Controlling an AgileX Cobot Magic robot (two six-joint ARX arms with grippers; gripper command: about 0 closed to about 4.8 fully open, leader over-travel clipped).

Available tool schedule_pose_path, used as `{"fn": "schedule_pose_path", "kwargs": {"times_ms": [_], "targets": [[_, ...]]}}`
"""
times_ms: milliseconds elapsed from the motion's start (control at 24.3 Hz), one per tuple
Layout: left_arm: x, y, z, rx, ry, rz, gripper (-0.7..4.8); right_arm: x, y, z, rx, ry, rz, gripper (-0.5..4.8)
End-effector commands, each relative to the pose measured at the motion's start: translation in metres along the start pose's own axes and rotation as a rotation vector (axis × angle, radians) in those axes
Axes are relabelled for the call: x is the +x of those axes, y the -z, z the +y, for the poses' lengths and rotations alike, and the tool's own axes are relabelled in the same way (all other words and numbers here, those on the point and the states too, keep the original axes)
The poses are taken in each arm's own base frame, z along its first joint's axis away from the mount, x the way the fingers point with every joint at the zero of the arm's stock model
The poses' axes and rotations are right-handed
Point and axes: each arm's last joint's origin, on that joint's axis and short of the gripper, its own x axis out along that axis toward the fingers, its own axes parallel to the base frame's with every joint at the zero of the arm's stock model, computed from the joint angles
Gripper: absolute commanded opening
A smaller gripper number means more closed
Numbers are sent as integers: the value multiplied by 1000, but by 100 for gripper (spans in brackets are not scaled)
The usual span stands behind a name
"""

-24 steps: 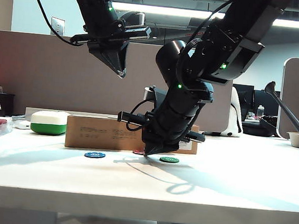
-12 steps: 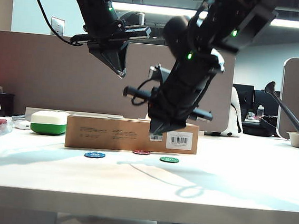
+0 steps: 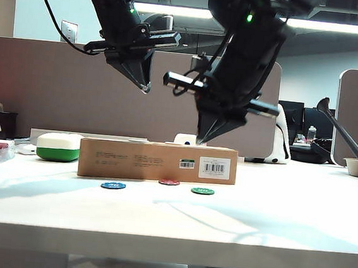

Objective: Push the chip, whose value equals the sum of all the chip values on the rectangular box, forward next to the box.

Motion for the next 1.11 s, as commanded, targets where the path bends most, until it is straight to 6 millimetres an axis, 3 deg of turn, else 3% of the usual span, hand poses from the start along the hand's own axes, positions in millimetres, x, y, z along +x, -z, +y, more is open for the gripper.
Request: {"fn": "schedule_pose_path", "kwargs": {"times_ms": [41,411,534,699,986,1109], "targets": [[-2,-2,-1,2,3,-17,-5,-24,4,6,-33,81,11,-5],[-2,-2,-1,2,3,-17,-5,-75,41,18,-63,188,-94,-5],[-2,-2,-1,2,3,-16,-5,-103,72,17,-58,161,-153,-5],[-2,-2,-1,2,3,-16,-5,-124,100,13,-13,160,-212,-5],[-6,-3,-1,3,4,-22,-5,-151,138,8,-14,98,-296,-5],[-17,-6,-1,3,7,-48,-5,-156,151,4,-33,76,-303,-5]]}}
